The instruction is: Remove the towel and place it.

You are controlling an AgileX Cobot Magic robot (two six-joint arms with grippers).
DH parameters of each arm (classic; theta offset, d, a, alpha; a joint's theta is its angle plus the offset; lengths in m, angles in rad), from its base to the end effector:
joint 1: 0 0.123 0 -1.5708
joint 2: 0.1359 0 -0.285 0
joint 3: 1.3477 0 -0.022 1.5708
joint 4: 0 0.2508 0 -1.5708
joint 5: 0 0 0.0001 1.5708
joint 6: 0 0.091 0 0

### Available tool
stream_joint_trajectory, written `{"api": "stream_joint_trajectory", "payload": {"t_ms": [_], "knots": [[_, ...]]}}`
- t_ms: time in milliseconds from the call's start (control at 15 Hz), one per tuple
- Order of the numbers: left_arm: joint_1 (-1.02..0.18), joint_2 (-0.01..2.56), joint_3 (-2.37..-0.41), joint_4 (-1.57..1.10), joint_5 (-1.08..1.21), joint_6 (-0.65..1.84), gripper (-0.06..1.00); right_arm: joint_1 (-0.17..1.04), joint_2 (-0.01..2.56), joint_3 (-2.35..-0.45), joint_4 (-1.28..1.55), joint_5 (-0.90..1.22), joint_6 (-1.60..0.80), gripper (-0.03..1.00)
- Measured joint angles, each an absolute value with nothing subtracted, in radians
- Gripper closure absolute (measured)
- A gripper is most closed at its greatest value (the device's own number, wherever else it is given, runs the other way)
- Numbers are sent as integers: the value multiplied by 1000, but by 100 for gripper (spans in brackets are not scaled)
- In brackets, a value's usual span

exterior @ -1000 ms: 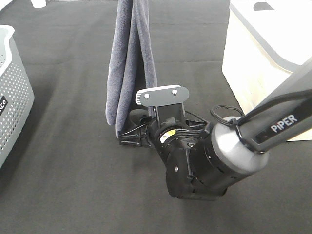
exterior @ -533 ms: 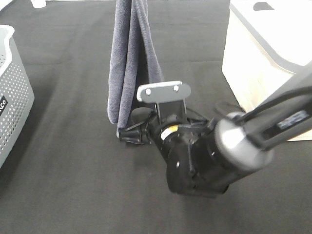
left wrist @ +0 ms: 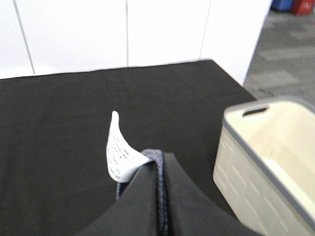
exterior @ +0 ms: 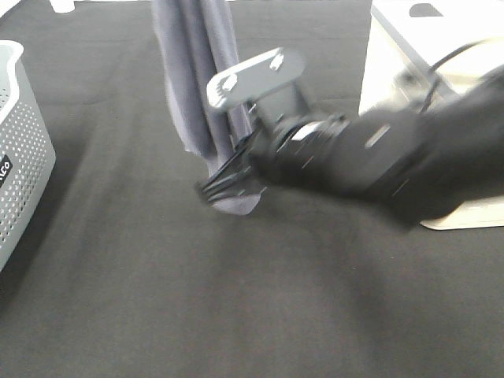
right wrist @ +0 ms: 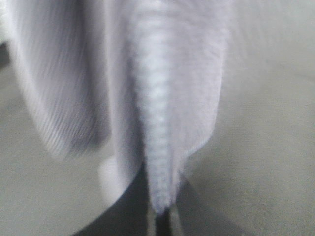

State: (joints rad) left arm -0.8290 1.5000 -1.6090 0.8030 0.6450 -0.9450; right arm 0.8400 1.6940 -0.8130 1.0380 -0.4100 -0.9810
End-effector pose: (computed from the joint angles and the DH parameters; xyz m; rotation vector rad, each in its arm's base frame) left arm 0.2580 -0.2232 0.4547 0.2186 1.8282 -0.3465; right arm 0.2476 0.2295 0.1884 -0.6542 2.0073 0.1362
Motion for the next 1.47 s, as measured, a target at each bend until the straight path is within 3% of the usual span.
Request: {"api": "stream_joint_trajectory", "payload": {"t_ms": [467, 800, 933, 1133, 1467], "knots": [[-641, 1496, -1620, 668, 586, -1028, 94, 444, 1444, -851, 932, 131, -1214, 95], [-605, 1494, -1497, 679, 572, -1172, 94, 368, 1440, -1098, 434, 471, -990, 95], [-602, 1495, -1388, 774, 477, -1409, 94, 368, 1463, -1233, 125, 592, -826, 95], [-601, 1496, -1288, 1136, 420, -1883, 94, 367, 1550, -1364, -167, 671, -676, 95], [-489, 1585, -1240, 1679, 326, -2568, 94, 367, 1702, -1527, -350, 535, -523, 95]]}}
